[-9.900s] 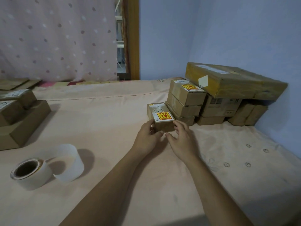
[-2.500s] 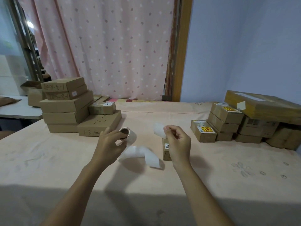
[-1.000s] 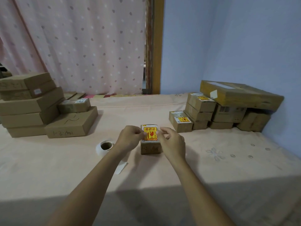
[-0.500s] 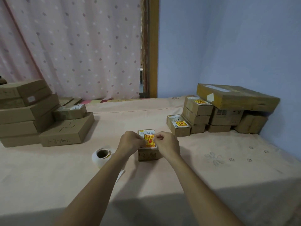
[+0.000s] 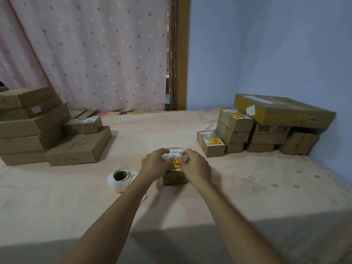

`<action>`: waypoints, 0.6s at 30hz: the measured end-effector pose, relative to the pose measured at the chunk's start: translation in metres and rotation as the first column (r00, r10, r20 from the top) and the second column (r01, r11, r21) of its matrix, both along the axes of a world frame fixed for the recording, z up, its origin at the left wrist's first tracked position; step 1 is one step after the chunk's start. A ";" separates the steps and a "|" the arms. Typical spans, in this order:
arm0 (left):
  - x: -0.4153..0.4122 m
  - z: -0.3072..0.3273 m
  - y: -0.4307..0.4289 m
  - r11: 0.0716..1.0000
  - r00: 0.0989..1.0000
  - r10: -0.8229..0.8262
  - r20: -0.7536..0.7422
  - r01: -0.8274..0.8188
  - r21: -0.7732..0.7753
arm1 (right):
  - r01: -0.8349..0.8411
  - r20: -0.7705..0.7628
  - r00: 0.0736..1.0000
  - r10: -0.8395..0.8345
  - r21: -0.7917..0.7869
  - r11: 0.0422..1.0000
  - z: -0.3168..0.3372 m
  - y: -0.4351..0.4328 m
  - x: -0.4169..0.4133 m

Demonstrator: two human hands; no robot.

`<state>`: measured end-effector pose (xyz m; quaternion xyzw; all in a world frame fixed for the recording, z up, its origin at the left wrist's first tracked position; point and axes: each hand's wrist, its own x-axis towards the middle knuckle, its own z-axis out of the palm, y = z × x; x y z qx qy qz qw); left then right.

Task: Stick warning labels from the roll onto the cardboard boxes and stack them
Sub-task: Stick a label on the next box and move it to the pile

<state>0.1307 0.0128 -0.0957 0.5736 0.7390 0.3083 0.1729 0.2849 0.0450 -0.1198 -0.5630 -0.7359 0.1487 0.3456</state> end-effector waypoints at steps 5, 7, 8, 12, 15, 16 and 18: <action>0.000 -0.003 -0.004 0.998 0.985 -0.056 -0.165 0.055 -0.007 | -0.049 -0.093 0.995 0.044 -0.056 0.997 -0.014 0.006 0.003; 0.002 -0.002 -0.006 0.997 0.971 -0.071 -0.230 0.069 -0.020 | -0.056 -0.095 0.994 0.050 -0.069 0.996 -0.015 0.007 0.004; 0.003 -0.002 -0.007 0.997 0.963 -0.074 -0.258 0.071 -0.021 | -0.060 -0.097 0.994 0.053 -0.068 0.996 -0.016 0.008 0.005; 0.005 0.002 -0.011 0.999 0.956 -0.053 -0.288 0.050 -0.016 | -0.081 -0.190 0.980 0.065 -0.074 0.994 -0.021 0.007 0.006; 0.006 0.005 -0.016 1.000 0.977 -0.012 -0.213 0.010 -0.010 | -0.135 -0.387 0.918 0.079 -0.117 0.984 -0.026 0.002 0.007; 0.006 0.006 -0.017 1.000 0.981 -0.007 -0.191 0.004 -0.018 | -0.152 -0.450 0.891 0.067 -0.155 0.976 -0.027 0.000 0.008; 0.008 0.007 -0.018 0.999 0.986 0.006 -0.168 -0.014 -0.047 | -0.167 -0.508 0.861 0.032 -0.223 0.960 -0.029 -0.003 0.011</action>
